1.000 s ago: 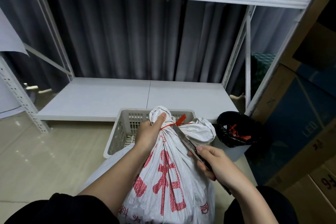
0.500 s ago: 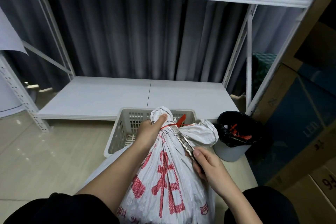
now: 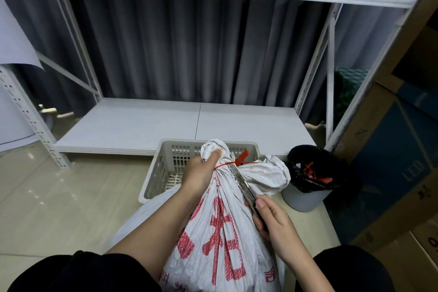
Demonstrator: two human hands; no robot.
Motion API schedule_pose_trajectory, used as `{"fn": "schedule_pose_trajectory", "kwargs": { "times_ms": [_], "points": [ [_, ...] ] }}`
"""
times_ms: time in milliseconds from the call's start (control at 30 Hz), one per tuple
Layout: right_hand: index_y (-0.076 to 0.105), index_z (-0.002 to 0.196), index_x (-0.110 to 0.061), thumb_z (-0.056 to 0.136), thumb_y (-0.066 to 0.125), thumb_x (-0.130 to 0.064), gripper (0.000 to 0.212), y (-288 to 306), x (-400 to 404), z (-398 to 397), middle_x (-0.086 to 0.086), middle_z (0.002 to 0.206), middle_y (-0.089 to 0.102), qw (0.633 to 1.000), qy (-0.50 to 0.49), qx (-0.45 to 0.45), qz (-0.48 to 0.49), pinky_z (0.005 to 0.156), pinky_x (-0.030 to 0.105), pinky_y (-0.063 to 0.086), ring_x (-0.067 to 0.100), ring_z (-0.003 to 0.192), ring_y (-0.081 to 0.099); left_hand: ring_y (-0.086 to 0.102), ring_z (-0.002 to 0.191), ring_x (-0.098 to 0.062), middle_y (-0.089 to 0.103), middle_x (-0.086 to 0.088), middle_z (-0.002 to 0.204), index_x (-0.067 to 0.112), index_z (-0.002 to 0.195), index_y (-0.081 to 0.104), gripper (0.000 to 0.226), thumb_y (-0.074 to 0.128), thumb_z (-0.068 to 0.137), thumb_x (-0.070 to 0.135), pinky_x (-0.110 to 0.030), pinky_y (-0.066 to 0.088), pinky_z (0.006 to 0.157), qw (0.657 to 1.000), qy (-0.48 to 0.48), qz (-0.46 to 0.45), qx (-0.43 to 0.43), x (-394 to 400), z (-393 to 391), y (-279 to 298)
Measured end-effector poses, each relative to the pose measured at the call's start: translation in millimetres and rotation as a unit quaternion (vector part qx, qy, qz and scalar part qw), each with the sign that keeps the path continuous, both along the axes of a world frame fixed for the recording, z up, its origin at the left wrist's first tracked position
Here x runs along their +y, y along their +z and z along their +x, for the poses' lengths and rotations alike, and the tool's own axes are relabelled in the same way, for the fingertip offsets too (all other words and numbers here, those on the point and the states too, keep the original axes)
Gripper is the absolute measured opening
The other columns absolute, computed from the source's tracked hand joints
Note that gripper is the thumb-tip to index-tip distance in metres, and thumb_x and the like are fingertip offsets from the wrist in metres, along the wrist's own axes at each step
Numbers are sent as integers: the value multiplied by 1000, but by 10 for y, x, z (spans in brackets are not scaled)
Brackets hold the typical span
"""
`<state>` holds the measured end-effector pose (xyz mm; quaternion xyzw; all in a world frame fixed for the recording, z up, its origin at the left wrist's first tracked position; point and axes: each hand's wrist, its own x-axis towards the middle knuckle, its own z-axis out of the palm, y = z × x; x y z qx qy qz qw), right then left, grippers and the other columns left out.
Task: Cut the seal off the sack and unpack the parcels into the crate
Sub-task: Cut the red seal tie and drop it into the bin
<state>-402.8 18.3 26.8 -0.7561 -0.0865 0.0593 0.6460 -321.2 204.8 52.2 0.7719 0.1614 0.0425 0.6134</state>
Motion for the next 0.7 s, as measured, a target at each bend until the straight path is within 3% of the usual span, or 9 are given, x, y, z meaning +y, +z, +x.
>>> {"fn": "schedule_pose_trajectory", "kwargs": {
  "times_ms": [200, 300, 433, 700],
  "points": [
    [45, 76, -5, 101, 42, -24, 32, -22, -15, 0, -7, 52, 41, 1000, -3, -1, 2, 49, 14, 29, 7, 50, 34, 54, 59, -19, 56, -5, 62, 14, 66, 62, 47, 55, 83, 57, -28, 36, 61, 1000, -12, 3, 6, 11, -10, -1],
    [46, 74, -9, 99, 43, -27, 32, -32, -1, -9, -8, 53, 41, 1000, -7, -11, 3, 50, 13, 29, 6, 51, 35, 55, 59, -21, 57, -4, 60, 13, 65, 61, 47, 55, 83, 56, -29, 37, 61, 1000, -11, 4, 8, 2, -12, 17],
    [49, 67, -19, 92, 46, -35, 30, -14, 48, -16, -6, 53, 39, 999, -22, -16, 16, 48, 16, 28, 7, 50, 33, 41, 50, -18, 40, 2, 49, 16, 52, 45, 50, 54, 89, 49, -29, 29, 56, 999, 5, 37, 7, -41, -29, 77],
    [54, 67, -36, 89, 46, -42, 24, -63, 108, 34, -9, 54, 42, 998, -38, -48, 0, 51, 19, 30, 6, 52, 37, 39, 50, -19, 37, 2, 48, 18, 53, 41, 51, 51, 88, 54, -29, 28, 58, 998, 14, 60, 6, -45, -36, 70]
  ]
}}
